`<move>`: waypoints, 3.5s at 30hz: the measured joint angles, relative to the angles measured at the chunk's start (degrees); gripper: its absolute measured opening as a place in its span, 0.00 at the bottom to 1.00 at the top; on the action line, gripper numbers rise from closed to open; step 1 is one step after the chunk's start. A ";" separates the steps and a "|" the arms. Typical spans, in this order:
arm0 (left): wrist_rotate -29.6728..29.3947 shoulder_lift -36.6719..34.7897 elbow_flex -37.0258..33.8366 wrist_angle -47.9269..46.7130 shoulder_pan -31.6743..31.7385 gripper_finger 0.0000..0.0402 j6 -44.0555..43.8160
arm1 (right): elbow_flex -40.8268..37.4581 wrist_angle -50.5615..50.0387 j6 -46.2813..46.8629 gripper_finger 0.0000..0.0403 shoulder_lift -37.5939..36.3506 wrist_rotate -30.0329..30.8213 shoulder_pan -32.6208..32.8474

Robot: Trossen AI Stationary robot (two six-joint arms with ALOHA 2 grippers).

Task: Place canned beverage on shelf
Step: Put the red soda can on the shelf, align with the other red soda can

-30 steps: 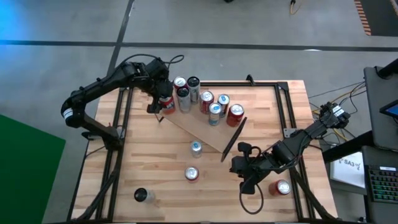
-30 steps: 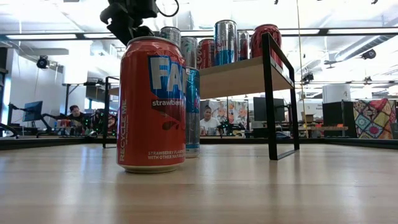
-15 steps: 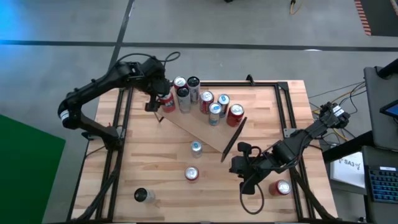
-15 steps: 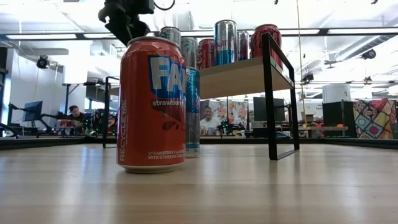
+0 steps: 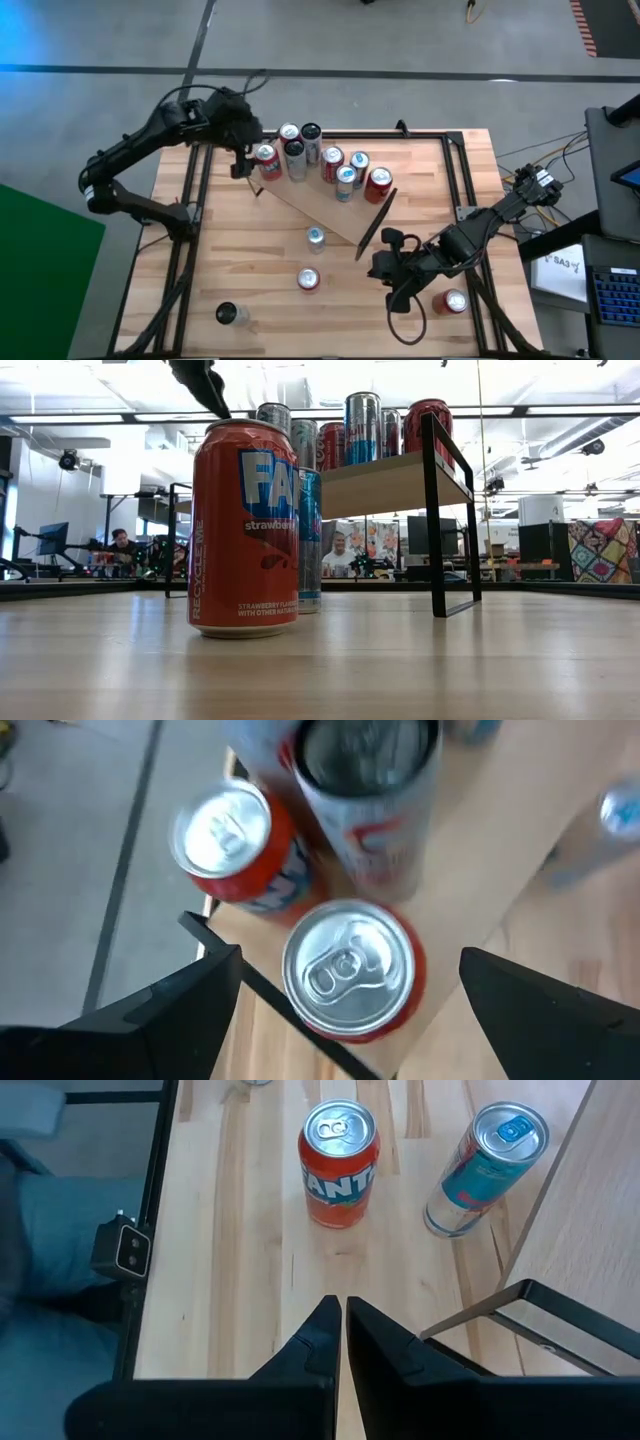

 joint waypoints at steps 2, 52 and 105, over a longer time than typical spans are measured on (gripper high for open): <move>0.04 -1.17 1.09 0.51 -0.57 0.89 -3.73 | 0.00 -0.01 -0.94 0.03 0.00 0.12 0.00; -13.15 -10.66 -19.81 8.67 -5.70 0.00 -24.59 | -0.02 0.31 -6.29 0.03 0.03 0.14 -2.25; -6.08 -12.81 -25.04 18.27 -5.29 0.00 -21.33 | -0.07 0.78 -6.34 0.03 0.09 0.28 -2.25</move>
